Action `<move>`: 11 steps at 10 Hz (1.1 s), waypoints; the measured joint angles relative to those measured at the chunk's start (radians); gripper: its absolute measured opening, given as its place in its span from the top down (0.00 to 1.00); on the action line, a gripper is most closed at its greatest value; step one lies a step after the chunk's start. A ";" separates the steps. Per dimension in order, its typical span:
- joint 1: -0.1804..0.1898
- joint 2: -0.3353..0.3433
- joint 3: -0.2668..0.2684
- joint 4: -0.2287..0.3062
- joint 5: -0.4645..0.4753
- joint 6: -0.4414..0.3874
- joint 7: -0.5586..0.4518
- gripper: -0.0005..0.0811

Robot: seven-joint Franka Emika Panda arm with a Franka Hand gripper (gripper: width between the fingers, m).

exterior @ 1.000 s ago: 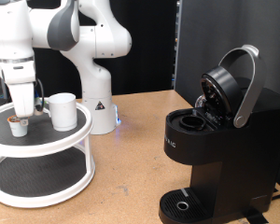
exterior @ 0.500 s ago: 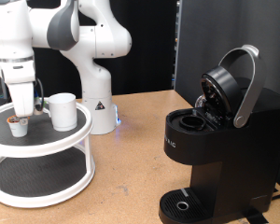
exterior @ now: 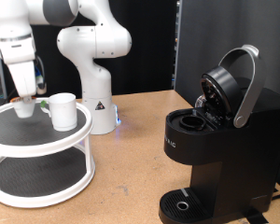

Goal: Make a cup of coffee with the keurig machine

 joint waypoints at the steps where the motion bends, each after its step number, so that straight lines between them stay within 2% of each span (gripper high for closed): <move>1: 0.004 -0.025 0.010 0.024 0.016 -0.053 0.000 0.82; 2: 0.005 -0.047 0.023 0.050 0.023 -0.105 0.000 0.93; 4: 0.005 -0.076 0.044 0.092 0.025 -0.187 0.000 0.97; 5: 0.005 -0.075 0.043 0.089 0.025 -0.183 0.003 0.97; 7: 0.011 -0.078 0.042 0.079 0.147 -0.183 0.052 0.97; 10: 0.065 -0.096 0.062 0.092 0.406 -0.204 0.176 0.97; 11: 0.076 -0.102 0.078 0.097 0.463 -0.204 0.230 0.97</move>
